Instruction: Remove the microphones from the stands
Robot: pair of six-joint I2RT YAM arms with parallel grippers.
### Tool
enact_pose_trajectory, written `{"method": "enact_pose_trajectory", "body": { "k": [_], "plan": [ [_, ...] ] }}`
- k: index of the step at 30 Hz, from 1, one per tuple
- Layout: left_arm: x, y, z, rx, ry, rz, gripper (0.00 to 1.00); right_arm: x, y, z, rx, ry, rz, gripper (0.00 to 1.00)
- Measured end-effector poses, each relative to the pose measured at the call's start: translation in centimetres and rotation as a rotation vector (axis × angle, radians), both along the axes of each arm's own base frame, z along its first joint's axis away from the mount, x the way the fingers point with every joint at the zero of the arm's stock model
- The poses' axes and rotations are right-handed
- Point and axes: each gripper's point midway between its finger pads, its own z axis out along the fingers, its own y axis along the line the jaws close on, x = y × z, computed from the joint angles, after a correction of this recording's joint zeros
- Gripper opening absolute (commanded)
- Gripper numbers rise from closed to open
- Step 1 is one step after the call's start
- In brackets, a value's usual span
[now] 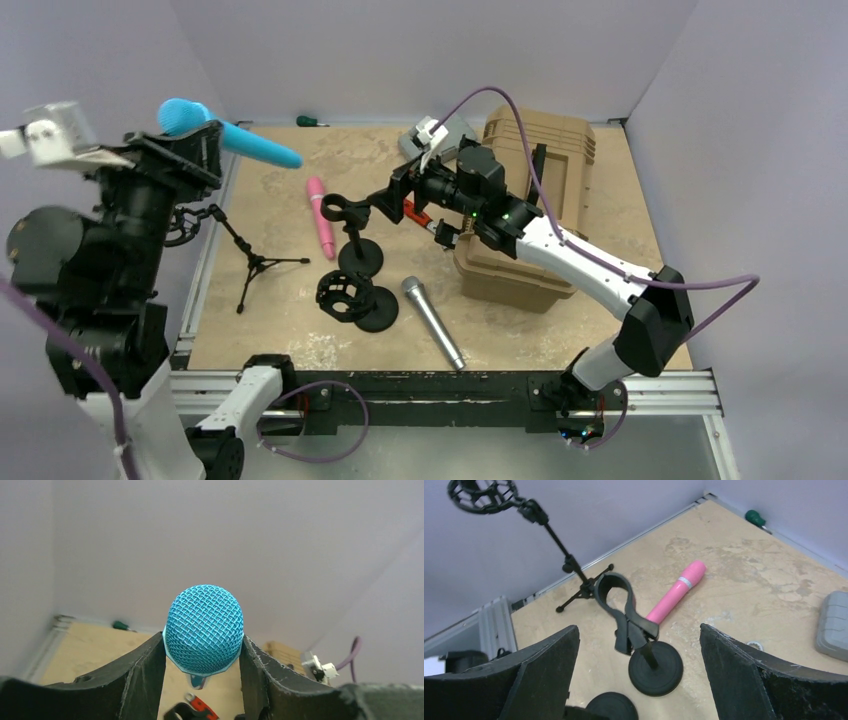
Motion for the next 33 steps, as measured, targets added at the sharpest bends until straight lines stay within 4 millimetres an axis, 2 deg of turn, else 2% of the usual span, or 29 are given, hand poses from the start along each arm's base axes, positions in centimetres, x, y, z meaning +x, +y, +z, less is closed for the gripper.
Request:
{"method": "enact_pose_trajectory", "body": {
  "k": [5,8,11,13,15,18,21,23,25,28,29,30,32,33],
  "plan": [
    [5.8,-4.9,-4.2,-0.092,0.157,-0.279,0.0,-2.7,0.3,-0.2,0.017,-0.029,0.131,0.88],
    [9.1,-7.8,-7.8,-0.172,0.288,-0.454,0.0,-4.8,-0.2,2.2,0.072,-0.085,0.208,0.89],
    [11.2,-9.2,-11.5,-0.228,0.409,-0.532,0.0,-6.5,-0.5,5.0,0.133,-0.153,0.262,0.88],
    [11.3,-10.2,-13.4,-0.255,0.468,-0.576,0.0,-7.2,-0.8,6.7,0.172,-0.196,0.279,0.88],
    [10.6,-11.4,-14.2,-0.269,0.495,-0.63,0.0,-7.3,-0.8,7.4,0.187,-0.208,0.277,0.87],
    [9.3,-12.7,-13.8,-0.267,0.483,-0.699,0.0,-6.4,-0.3,6.8,0.179,-0.184,0.255,0.85],
    [7.9,-13.5,-13.0,-0.259,0.456,-0.752,0.0,-5.0,0.8,5.4,0.157,-0.138,0.235,0.8],
    [7.1,-13.9,-12.7,-0.251,0.437,-0.775,0.0,-4.5,1.4,4.1,0.141,-0.101,0.233,0.72],
    [6.8,-14.1,-12.7,-0.243,0.431,-0.784,0.0,-4.5,1.9,3.0,0.128,-0.066,0.241,0.59],
    [7.3,-14.1,-13.5,-0.247,0.446,-0.773,0.01,-5.5,2.6,2.5,0.122,-0.044,0.277,0.09],
    [7.5,-14.0,-13.8,-0.25,0.455,-0.762,0.08,-5.9,2.8,2.6,0.125,-0.043,0.291,0.0],
    [7.9,-13.8,-14.0,-0.256,0.461,-0.746,0.18,-6.4,3.0,2.6,0.127,-0.04,0.306,0.0],
    [8.0,-13.7,-14.2,-0.26,0.475,-0.734,0.44,-6.3,3.0,2.5,0.128,-0.026,0.298,0.0],
    [8.0,-13.6,-14.3,-0.262,0.483,-0.724,0.61,-6.3,3.0,2.4,0.125,-0.023,0.297,0.0]
  ]
}}
